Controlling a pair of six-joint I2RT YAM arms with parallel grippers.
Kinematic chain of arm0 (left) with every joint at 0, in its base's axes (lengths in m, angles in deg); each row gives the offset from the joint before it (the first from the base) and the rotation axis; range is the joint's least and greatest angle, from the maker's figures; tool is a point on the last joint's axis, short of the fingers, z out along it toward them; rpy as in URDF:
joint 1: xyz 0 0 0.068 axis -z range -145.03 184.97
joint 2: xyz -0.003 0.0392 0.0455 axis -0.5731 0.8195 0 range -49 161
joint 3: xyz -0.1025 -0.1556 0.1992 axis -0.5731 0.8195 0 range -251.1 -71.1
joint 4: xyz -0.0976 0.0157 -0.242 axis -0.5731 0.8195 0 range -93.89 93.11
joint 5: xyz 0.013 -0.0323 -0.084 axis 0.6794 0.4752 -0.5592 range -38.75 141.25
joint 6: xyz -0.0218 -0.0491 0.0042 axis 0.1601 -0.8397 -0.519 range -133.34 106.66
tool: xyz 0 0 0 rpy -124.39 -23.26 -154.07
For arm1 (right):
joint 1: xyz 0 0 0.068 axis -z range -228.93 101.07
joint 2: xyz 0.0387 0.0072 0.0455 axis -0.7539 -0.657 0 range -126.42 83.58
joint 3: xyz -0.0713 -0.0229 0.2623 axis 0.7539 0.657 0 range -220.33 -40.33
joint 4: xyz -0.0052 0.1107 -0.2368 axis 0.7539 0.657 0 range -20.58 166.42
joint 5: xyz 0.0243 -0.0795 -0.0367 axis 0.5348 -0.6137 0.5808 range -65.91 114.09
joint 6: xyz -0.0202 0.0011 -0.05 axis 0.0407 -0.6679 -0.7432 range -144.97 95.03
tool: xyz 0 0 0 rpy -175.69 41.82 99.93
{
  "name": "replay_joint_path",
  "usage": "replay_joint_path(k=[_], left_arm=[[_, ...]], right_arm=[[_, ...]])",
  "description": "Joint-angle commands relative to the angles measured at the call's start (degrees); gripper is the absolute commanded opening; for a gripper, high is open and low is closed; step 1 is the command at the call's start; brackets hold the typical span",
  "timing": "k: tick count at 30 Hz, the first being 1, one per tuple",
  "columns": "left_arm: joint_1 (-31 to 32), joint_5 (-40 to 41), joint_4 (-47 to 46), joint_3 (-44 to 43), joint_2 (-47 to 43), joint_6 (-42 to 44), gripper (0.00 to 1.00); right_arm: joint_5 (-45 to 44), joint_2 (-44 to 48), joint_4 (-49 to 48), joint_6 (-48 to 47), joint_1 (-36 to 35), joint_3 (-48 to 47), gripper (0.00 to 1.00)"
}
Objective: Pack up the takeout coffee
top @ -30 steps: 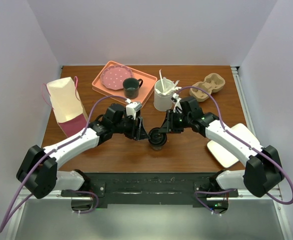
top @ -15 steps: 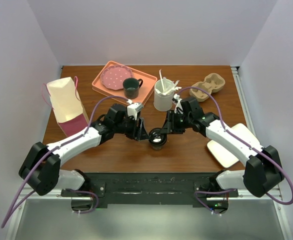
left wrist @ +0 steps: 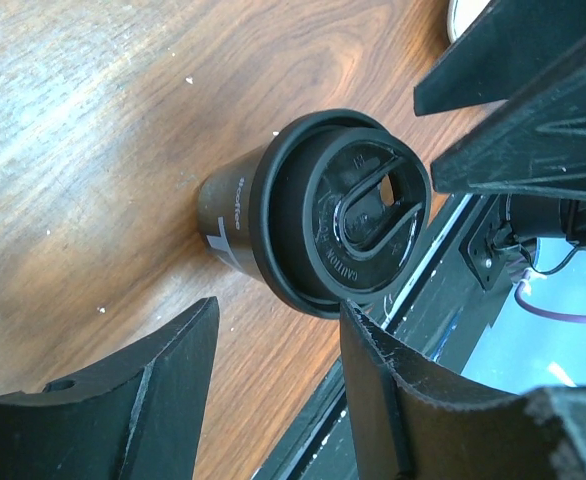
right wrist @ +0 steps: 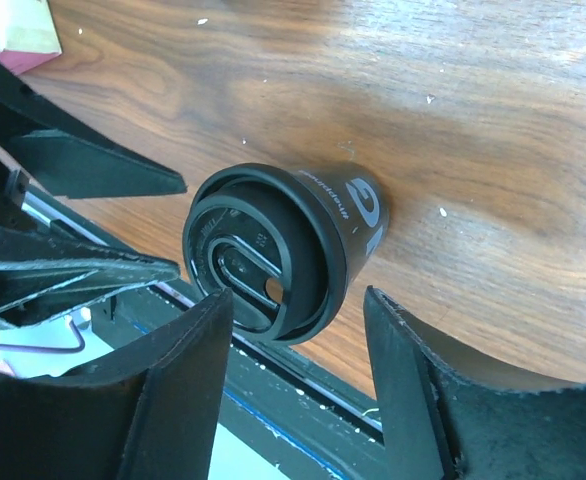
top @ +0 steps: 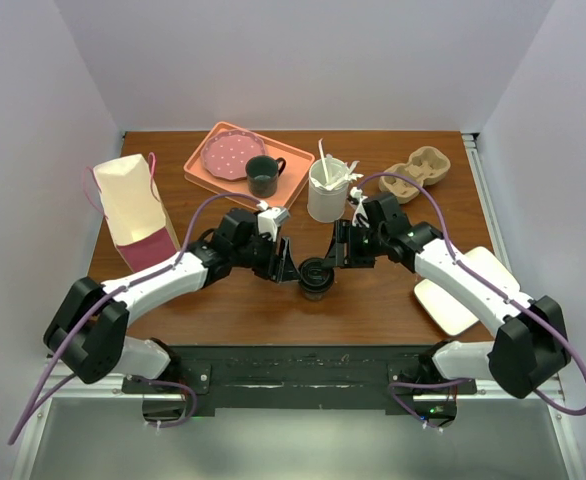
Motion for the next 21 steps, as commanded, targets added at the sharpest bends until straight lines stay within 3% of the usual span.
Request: replay_joint_path(k=[1, 11, 21], left_arm=[[0.34, -0.95, -2.8, -2.95, 1.15, 1.43, 0.56], [0.42, -1.21, -2.97, -2.86, 2.3, 1.34, 0.55], [0.42, -1.65, -2.71, -4.44, 3.0, 0.37, 0.56]], right_arm=[[1.4, 1.11, 0.28, -0.51, 0.31, -1.29, 0.6], [1.75, -2.05, -2.53, -1.03, 0.22, 1.43, 0.47], [0.87, -2.84, -2.97, -2.0, 0.22, 2.49, 0.47]])
